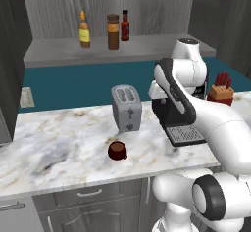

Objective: Pick the cinnamon and honey bottle from the cabinet and place them next to the mug.

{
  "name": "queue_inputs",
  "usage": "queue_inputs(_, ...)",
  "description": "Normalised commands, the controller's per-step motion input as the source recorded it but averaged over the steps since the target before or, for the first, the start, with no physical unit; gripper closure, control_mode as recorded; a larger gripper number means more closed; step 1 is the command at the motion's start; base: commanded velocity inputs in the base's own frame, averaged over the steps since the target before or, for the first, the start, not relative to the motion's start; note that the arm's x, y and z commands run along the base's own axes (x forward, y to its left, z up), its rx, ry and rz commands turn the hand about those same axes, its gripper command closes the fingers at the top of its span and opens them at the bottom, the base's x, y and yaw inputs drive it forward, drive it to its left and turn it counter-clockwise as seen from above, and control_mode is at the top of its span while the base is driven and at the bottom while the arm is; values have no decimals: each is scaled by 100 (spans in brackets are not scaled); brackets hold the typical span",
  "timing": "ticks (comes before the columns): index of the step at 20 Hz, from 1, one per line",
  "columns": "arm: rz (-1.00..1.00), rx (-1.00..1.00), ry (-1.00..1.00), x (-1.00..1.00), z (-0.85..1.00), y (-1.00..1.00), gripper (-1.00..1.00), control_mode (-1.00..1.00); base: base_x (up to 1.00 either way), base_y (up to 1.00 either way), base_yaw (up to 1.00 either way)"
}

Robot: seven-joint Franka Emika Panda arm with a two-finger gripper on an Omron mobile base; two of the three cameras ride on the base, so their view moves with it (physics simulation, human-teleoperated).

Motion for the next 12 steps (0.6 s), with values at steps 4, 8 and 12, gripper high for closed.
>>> queue_inputs(4,0,1,-6,-39,0,-1,-100,-100,0,0,0)
queue_inputs(8,0,12,-15,-54,0,-6,-100,-100,0,0,0)
queue_inputs(12,0,10,-12,-19,23,0,-100,-100,0,0,0)
